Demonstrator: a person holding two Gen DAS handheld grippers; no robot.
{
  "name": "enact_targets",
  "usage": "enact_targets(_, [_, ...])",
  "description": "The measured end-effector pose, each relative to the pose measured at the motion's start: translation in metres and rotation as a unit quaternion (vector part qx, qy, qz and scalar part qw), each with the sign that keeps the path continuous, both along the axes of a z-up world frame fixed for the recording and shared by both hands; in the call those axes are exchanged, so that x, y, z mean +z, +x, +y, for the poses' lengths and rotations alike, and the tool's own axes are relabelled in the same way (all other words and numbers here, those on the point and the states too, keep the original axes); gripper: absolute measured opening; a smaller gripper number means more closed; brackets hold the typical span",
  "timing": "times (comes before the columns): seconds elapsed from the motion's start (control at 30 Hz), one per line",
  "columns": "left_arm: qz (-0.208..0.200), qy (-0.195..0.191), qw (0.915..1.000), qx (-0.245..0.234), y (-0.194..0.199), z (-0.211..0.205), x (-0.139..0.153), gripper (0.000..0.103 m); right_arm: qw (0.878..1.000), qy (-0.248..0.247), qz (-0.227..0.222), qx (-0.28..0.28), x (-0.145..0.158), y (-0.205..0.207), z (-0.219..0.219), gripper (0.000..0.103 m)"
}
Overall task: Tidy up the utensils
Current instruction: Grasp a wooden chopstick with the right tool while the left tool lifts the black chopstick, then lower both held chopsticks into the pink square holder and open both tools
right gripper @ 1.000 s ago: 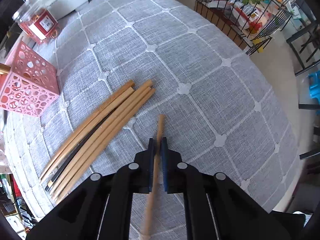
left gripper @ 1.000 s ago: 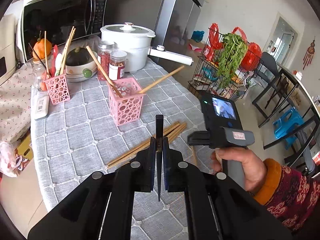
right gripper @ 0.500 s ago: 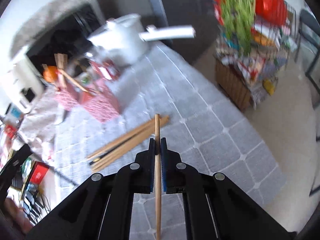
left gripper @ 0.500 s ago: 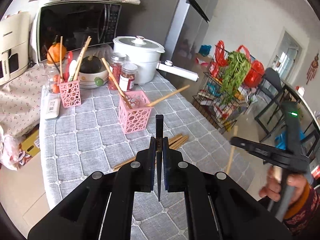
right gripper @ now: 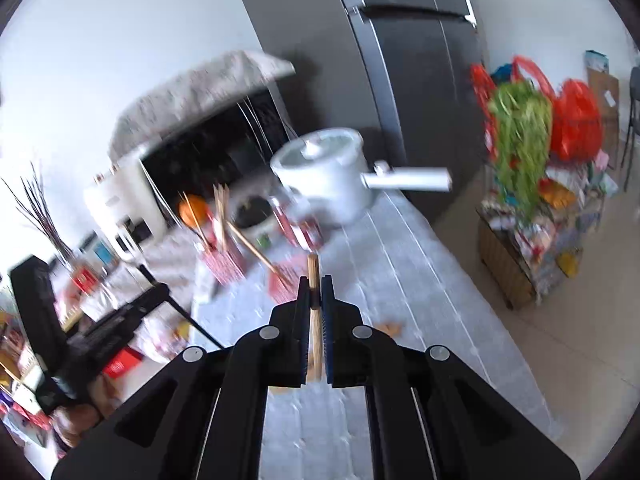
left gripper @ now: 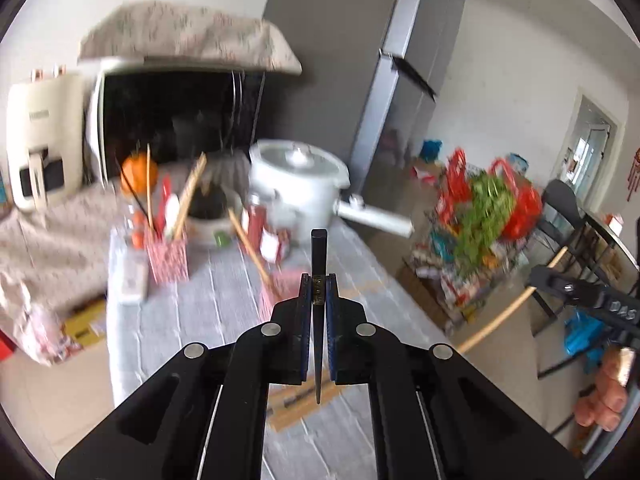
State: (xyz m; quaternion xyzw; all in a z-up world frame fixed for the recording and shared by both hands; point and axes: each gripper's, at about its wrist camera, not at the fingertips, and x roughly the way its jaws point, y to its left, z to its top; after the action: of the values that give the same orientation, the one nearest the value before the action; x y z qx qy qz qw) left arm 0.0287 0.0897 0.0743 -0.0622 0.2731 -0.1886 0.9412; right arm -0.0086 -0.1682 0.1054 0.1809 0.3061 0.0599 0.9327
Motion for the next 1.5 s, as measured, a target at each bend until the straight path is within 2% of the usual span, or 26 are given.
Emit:
enact_targets(0.13, [-0.033,-0.001,0.9989,0.032,0.023,-0.003,0.022,0.006,0.999,0.002,-0.043,-0.002,0.035,0.013,0.004,0.006])
enact_targets(0.27, [-0.046,-0.003,0.9974,0.056,0.049,-0.01,0.025,0.006,0.998,0.006,-0.069,-0.007,0.053,0.031,0.007,0.006])
enact_targets(0.47, [-0.037,0.022,0.9957,0.083,0.094,-0.024,-0.007,0.006,0.997,0.008,-0.078,-0.012,0.05,0.062,0.014,0.006])
enact_targets(0.67, [-0.003,0.022,0.9961,0.085,0.122,-0.029,-0.044,0.006,0.997,-0.004,-0.077,-0.02,0.029,0.09,0.026,0.006])
enact_targets(0.77, [0.001,0.023,0.9962,0.083,0.116,-0.022,-0.054,0.009,0.997,-0.006,-0.072,-0.022,0.02,0.102,0.031,0.006])
enact_targets(0.83, [-0.006,0.012,0.996,0.089,0.108,-0.014,-0.05,0.028,0.997,-0.009,-0.071,-0.023,0.016,0.108,0.035,0.006])
enact_targets(0.87, [-0.012,-0.002,0.9958,0.091,0.099,-0.005,-0.047,0.03,0.997,-0.013,-0.072,-0.024,0.015,0.111,0.038,0.006])
enact_targets(1.13, [-0.032,-0.033,0.993,0.108,0.071,0.026,-0.031,0.037,0.997,-0.03,-0.065,-0.036,-0.003,0.139,0.054,0.006])
enact_targets(1.3, [-0.028,-0.015,0.9931,0.113,0.073,0.03,-0.038,0.038,0.997,-0.038,-0.06,-0.04,-0.019,0.157,0.068,0.006])
enact_targets(1.5, [-0.021,-0.013,0.9925,0.12,0.078,0.037,-0.042,0.039,0.996,-0.05,-0.06,-0.036,-0.039,0.175,0.083,0.006])
